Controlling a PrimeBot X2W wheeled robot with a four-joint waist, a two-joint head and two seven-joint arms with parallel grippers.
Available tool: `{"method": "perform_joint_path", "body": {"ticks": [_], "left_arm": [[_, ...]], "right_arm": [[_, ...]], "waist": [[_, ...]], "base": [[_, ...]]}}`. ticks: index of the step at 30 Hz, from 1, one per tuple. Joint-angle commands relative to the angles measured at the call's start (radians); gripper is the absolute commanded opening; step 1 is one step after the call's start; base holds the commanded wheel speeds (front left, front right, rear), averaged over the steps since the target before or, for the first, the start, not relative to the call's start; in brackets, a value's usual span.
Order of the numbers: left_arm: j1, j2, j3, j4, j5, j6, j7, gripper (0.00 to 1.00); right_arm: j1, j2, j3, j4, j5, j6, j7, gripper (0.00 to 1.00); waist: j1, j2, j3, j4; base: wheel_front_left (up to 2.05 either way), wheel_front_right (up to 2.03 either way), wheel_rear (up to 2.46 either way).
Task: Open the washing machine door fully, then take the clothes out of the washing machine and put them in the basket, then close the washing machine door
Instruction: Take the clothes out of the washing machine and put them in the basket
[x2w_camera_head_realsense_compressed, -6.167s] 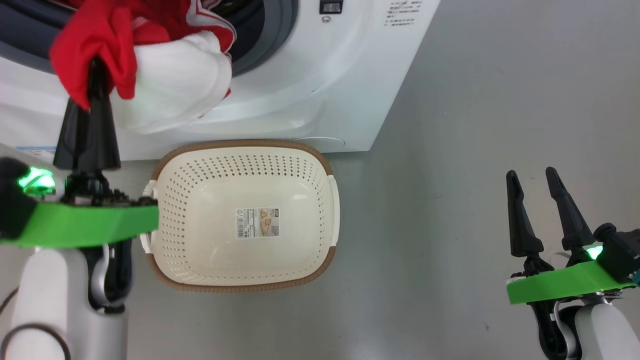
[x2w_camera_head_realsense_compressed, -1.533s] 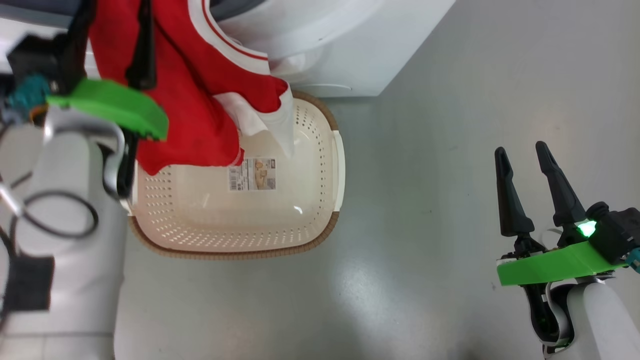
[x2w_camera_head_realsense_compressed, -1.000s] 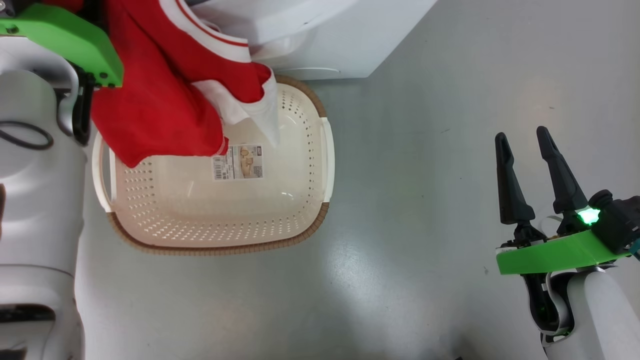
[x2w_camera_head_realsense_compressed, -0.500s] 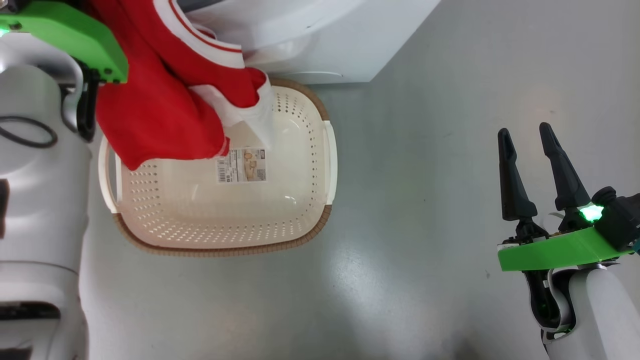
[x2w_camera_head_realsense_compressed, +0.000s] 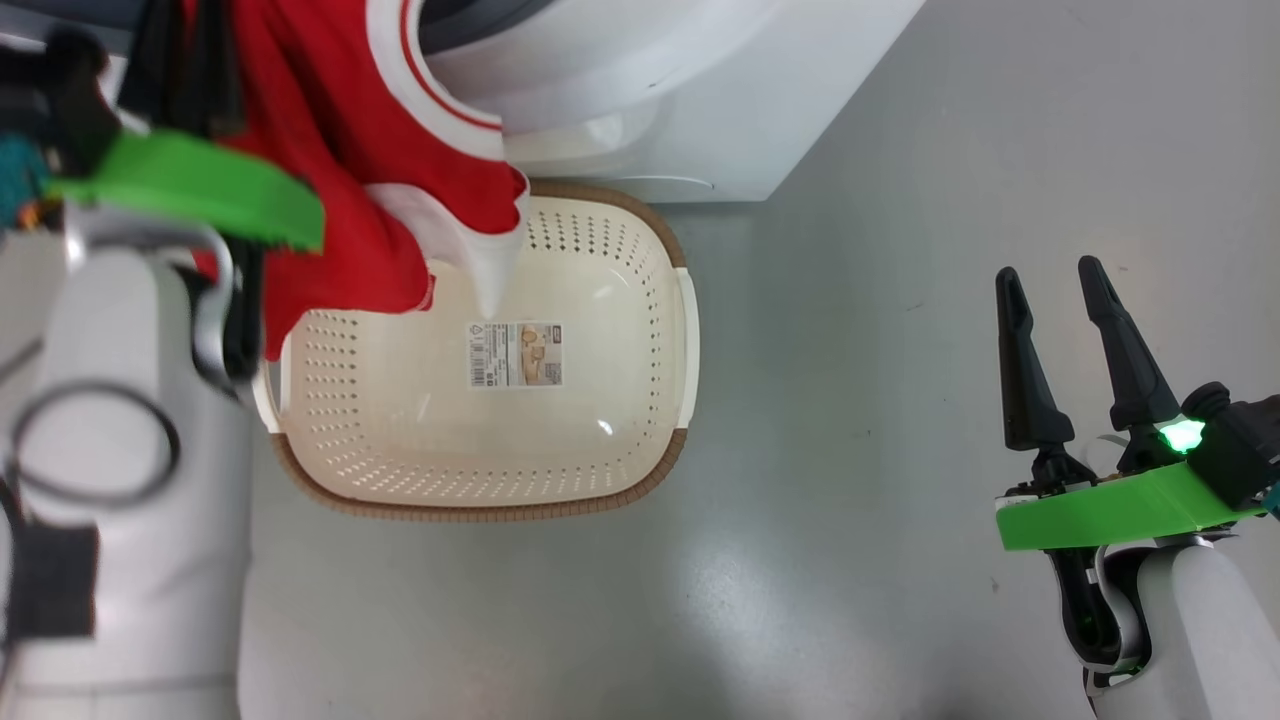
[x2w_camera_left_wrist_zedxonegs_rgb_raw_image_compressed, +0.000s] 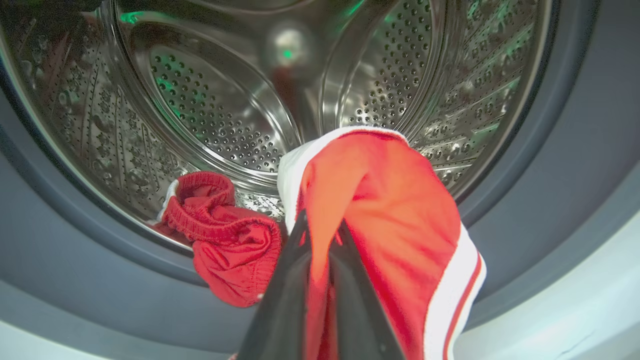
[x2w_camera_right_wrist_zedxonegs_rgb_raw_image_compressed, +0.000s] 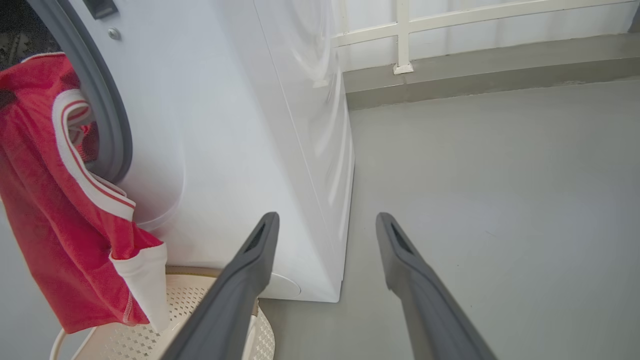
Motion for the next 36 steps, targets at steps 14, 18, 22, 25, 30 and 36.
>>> {"method": "perform_joint_path", "body": {"ticks": [14, 18, 22, 25, 30, 36], "left_arm": [[0.392, -0.022, 0.044, -0.325, -0.037, -0.01, -0.008, 0.0], [0.444, -0.023, 0.001, -0.306, -0.09, -0.002, -0.008, 0.0], [0.457, -0.023, -0.045, -0.249, -0.112, 0.008, -0.008, 0.0], [0.449, -0.023, -0.058, -0.216, -0.117, 0.012, -0.008, 0.0], [0.41, -0.024, -0.088, -0.107, -0.116, 0.01, -0.008, 0.0], [0.331, -0.024, -0.101, 0.025, -0.088, -0.001, -0.008, 0.0]], "right_arm": [[0.045, -0.001, 0.027, -0.021, -0.013, 0.007, -0.006, 1.0], [0.042, -0.001, 0.031, -0.023, -0.016, 0.007, -0.006, 1.0], [0.038, -0.001, 0.032, -0.026, -0.017, 0.007, -0.006, 1.0], [0.032, -0.001, 0.034, -0.028, -0.017, 0.007, -0.006, 1.0], [0.019, -0.001, 0.034, -0.034, -0.011, 0.007, -0.006, 1.0], [-0.006, -0.001, 0.034, -0.045, -0.003, 0.007, -0.006, 1.0]], "waist": [[0.0, -0.0001, -0.018, 0.013], [0.0, -0.0001, -0.01, 0.01], [0.0, -0.0001, 0.008, 0.007], [0.0, -0.0001, 0.022, 0.003], [0.0, -0.0001, 0.068, -0.007], [0.0, -0.0001, 0.132, -0.024]], "base": [[0.0, 0.0, 0.0], [0.0, 0.0, 0.0], [0.0, 0.0, 0.0], [0.0, 0.0, 0.0], [0.0, 0.0, 0.0], [0.0, 0.0, 0.0]]}}
